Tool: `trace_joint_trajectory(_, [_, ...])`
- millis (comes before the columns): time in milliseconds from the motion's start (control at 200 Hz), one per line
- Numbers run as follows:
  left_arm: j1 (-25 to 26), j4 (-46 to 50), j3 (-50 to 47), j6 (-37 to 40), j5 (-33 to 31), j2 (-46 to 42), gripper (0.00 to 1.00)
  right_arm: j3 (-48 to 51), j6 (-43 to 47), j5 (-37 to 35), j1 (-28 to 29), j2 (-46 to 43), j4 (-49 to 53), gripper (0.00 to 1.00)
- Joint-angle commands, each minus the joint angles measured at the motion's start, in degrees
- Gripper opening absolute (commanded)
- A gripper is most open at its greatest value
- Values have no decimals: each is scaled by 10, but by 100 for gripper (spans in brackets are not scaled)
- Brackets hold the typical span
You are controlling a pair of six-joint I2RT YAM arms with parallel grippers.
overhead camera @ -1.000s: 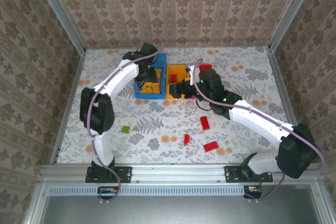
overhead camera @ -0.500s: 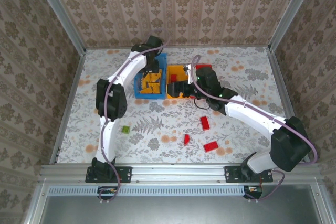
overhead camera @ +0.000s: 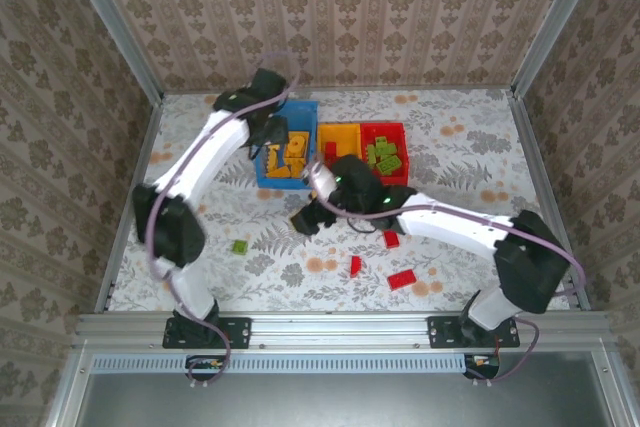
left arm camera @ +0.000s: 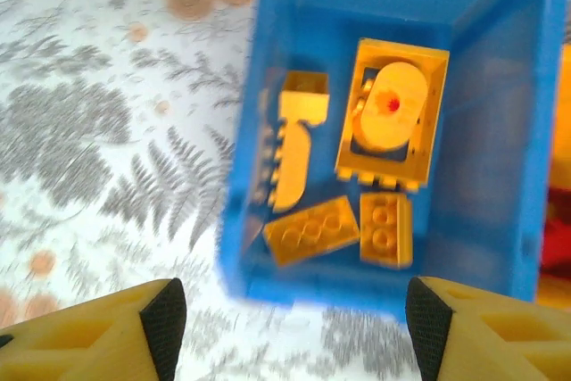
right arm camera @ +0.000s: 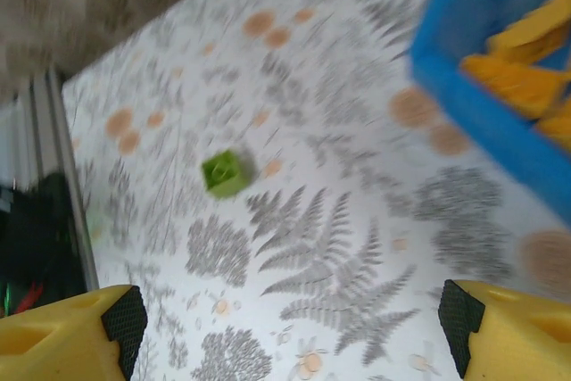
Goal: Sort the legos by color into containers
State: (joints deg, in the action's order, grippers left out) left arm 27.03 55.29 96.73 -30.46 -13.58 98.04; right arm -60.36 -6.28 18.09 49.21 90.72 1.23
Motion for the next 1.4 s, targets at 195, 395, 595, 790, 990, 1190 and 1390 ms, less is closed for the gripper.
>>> trace_joint_trajectory(195, [-104,112,-384,-155,64,-422,70,-94,124,-47,116,181,-52,90])
trace_joint_trajectory(395, [-129,225,-454,-246,119,-605,72,-165,138,-115,143,282,-59,92])
trace_joint_trajectory(595, [-130,280,-439,-265,161,-688,80,-236,141,-177,154,353,-30,92])
trace_joint_trajectory(790, [-130,288,-403,-218,191,-710,80,-291,130,-188,155,403,-2,88])
trace_joint_trajectory(990, [-130,247,-398,-195,220,-752,80,-321,123,-186,158,428,17,70])
trace_joint_trajectory(1190, [-130,243,-386,-177,226,-745,80,-342,121,-180,160,440,33,54])
trace_joint_trajectory(1390, [-130,236,-383,-162,229,-734,80,-362,119,-163,164,444,38,33])
